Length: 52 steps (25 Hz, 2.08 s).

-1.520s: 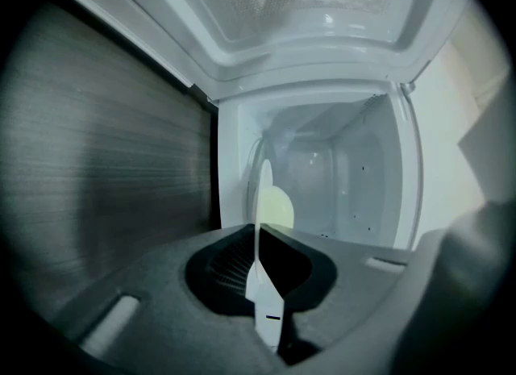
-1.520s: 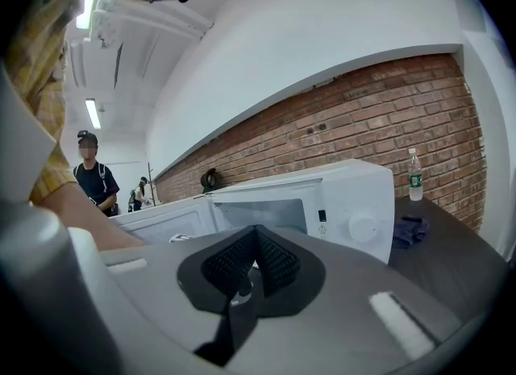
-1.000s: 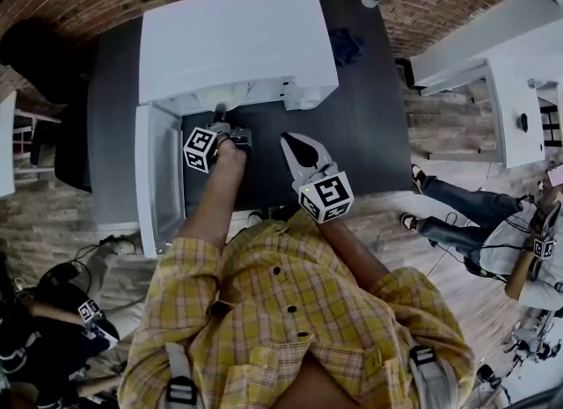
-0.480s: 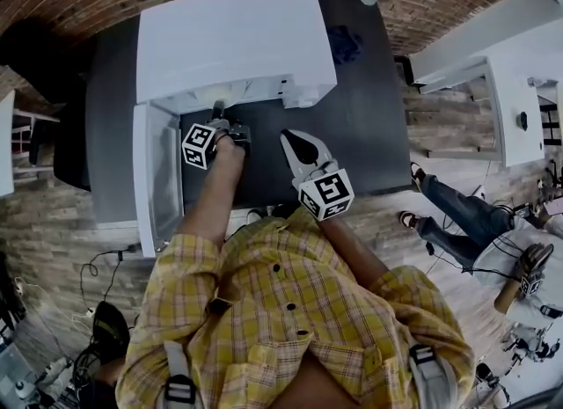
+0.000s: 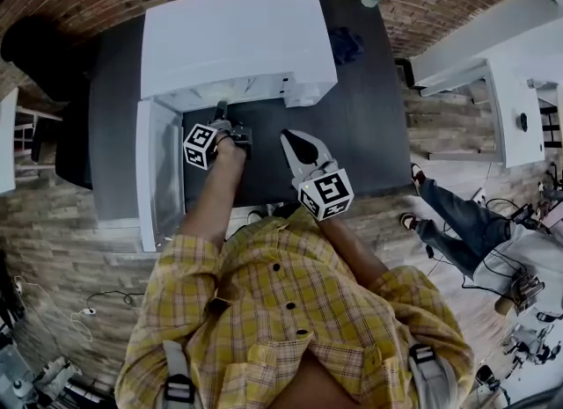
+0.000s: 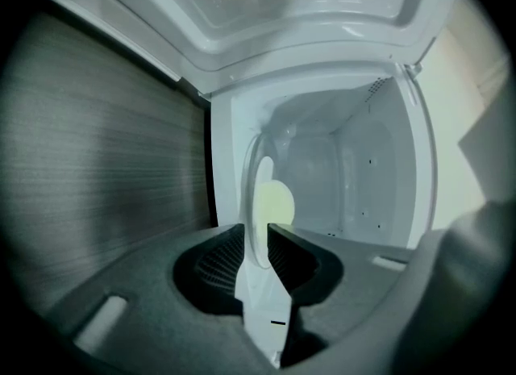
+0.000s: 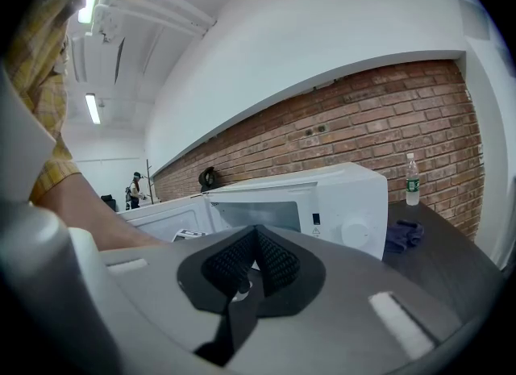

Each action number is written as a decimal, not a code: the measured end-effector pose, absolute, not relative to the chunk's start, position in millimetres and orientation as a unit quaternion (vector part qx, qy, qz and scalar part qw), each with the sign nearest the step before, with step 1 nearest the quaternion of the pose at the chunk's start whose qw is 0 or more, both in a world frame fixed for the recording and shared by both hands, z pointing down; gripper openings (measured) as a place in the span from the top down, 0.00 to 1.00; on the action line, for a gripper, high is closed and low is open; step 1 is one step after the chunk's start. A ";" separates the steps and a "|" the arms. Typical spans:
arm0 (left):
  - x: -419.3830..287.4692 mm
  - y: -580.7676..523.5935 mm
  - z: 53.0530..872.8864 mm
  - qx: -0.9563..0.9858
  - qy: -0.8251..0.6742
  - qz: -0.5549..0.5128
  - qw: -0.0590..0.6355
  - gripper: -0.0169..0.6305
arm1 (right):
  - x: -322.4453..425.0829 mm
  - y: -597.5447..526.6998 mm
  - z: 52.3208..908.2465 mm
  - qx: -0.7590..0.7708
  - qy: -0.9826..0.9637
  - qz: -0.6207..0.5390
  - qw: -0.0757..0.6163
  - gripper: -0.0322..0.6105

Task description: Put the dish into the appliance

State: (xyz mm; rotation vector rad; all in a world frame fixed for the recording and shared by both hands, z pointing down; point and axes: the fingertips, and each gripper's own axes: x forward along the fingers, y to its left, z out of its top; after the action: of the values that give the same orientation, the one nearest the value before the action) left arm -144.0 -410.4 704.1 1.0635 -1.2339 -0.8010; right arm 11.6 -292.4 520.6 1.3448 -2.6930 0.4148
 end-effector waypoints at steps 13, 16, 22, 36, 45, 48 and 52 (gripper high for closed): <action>-142.8 -382.0 680.2 0.484 -0.507 -0.361 0.615 0.85 | 5.7 -272.1 514.2 0.443 -0.886 0.131 0.043 0.94; -142.3 -372.8 668.7 0.498 -0.497 -0.365 0.609 0.90 | 4.3 -266.5 511.7 0.442 -0.887 0.129 0.040 0.94; -142.6 -349.8 645.2 0.520 -0.480 -0.374 0.599 0.97 | -1.6 -251.9 503.8 0.439 -0.890 0.121 0.034 0.94; -144.3 -295.1 604.6 0.594 -0.447 -0.354 0.568 0.97 | -14.0 -226.8 495.0 0.456 -0.883 0.101 0.040 0.95; -139.7 -267.4 575.3 0.653 -0.430 -0.325 0.531 0.98 | -17.3 -219.3 490.4 0.459 -0.881 0.106 0.034 0.94; -138.9 -259.9 565.4 0.672 -0.428 -0.316 0.515 0.98 | -19.7 -216.6 489.2 0.456 -0.883 0.106 0.033 0.94; -136.0 -252.9 554.5 0.685 -0.422 -0.314 0.504 0.98 | -19.4 -214.5 489.5 0.456 -0.883 0.107 0.034 0.94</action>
State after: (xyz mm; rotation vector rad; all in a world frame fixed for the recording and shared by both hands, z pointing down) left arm -136.0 -252.9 554.5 1.6537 -1.0190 -0.7574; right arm -19.4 -214.5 489.5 1.4010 -2.7159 0.3282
